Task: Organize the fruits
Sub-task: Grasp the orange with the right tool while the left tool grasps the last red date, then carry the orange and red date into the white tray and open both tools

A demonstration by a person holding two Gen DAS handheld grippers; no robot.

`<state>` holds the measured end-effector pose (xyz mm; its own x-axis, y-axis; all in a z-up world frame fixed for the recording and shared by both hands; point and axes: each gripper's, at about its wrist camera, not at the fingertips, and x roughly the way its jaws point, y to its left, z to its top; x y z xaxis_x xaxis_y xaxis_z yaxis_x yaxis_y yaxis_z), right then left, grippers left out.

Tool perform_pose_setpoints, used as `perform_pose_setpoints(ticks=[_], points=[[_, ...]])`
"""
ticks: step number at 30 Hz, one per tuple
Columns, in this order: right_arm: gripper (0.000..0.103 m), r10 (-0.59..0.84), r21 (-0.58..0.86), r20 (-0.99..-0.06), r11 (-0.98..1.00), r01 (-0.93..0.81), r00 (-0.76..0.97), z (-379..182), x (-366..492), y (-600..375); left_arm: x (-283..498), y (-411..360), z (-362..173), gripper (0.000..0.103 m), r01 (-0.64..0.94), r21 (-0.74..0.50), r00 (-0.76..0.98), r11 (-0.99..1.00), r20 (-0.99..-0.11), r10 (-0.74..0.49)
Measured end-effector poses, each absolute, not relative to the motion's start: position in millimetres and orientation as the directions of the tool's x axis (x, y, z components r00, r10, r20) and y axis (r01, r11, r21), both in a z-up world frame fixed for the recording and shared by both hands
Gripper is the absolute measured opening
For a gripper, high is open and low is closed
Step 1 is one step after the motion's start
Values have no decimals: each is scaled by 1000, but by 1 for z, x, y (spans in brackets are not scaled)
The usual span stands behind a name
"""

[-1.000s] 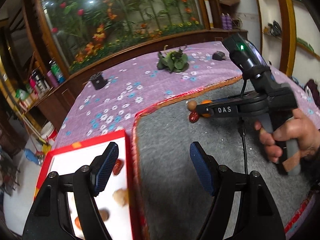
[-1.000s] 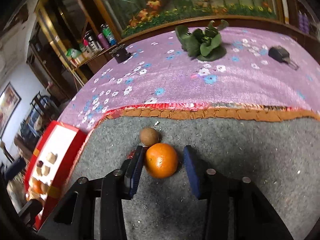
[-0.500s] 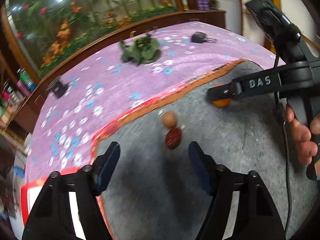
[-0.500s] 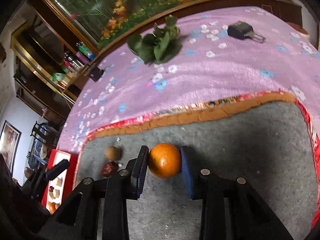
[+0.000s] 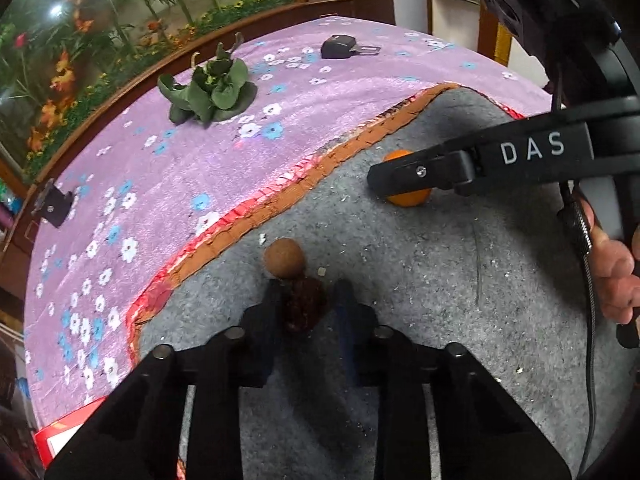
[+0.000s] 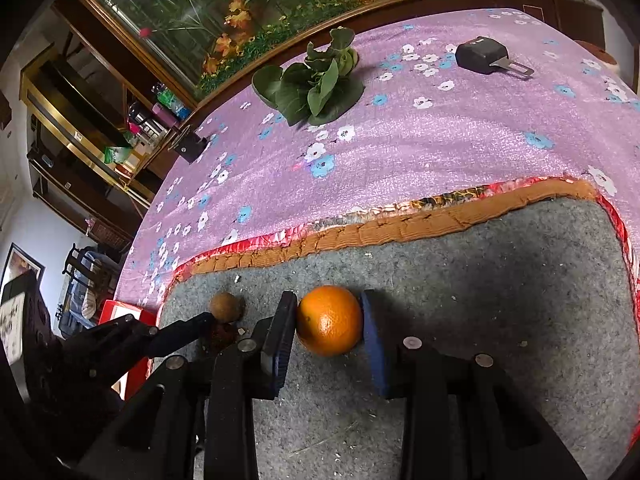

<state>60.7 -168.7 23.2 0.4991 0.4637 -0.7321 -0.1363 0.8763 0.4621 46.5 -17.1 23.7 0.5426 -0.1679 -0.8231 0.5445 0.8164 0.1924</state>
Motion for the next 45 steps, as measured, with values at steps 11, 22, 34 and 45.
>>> perform_pose_setpoints(ticks=[11,22,34,45], points=[[33,502,499,-714,854,-149,487,24,61,-173,25,-3,32,16,493,124,559,861,-804,-204],[33,594,487,-609,803,-342,527,47,40,-143,-51,20,84,16,187,217,772,958,-635,-7],[33,616,424,-540,788,-447,573,59,19,-122,-83,73,112,17,-79,213,821,974,-540,184],[33,603,390,-538,798,-460,589,56,16,-116,-93,87,114,17,-122,199,829,972,-518,210]])
